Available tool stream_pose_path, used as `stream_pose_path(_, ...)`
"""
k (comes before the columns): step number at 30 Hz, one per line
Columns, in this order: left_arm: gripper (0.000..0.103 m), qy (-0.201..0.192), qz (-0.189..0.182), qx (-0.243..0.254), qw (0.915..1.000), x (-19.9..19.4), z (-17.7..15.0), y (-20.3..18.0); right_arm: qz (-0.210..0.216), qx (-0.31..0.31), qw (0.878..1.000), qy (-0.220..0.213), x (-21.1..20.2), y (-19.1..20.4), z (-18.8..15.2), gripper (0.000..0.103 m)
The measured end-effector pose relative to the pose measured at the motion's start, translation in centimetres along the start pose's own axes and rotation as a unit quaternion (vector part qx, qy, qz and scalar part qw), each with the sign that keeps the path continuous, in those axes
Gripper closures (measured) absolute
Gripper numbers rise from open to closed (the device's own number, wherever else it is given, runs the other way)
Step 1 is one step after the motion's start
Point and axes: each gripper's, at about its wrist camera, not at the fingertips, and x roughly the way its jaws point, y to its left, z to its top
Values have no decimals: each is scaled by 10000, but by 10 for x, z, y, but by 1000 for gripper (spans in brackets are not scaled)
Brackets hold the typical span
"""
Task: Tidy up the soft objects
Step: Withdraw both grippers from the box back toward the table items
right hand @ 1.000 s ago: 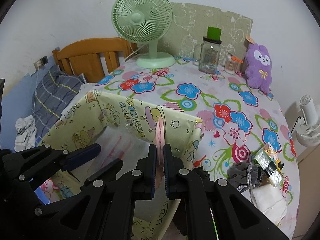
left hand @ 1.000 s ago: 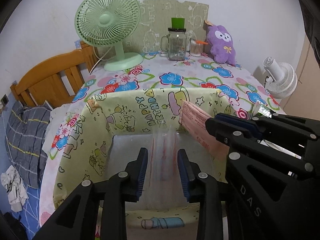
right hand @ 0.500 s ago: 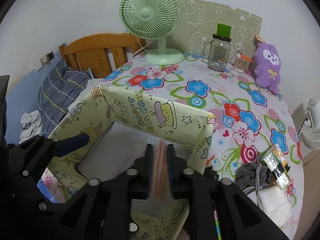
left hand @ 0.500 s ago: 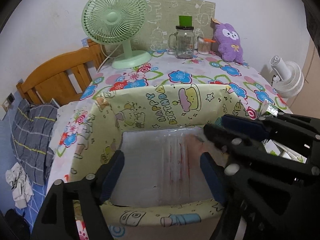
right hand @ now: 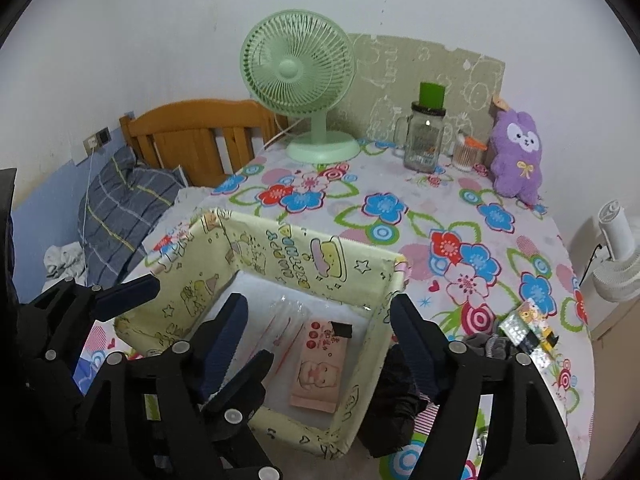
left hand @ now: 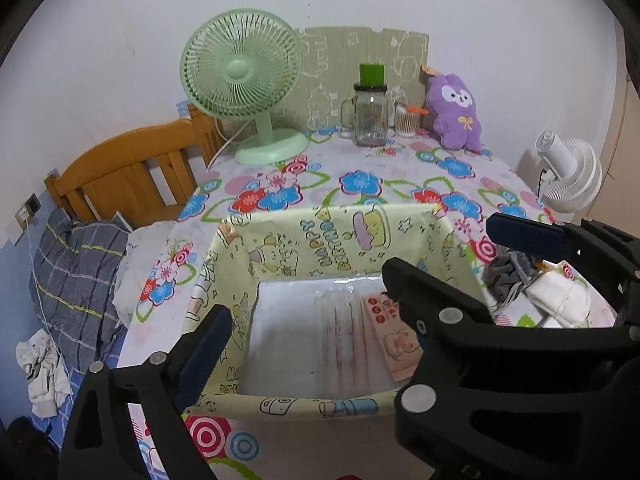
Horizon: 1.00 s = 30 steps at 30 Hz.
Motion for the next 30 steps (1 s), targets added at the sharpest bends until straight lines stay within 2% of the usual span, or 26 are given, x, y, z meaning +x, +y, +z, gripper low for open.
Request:
stream_pose_path(5,4,-177,8,-10,9998,-15,3,-6,-125,110,9998,-138,-16,-5,2,16)
stream_pose_path(11,1,-387,22,-28,9992,-33,5,-17,-234,195,9989,-349,-37,-11,1,11)
stream_pose_path(30,0,-820,-143,-115,9965,-76,10,-59,-550,361,9937,-911,-99,-40,-10,2)
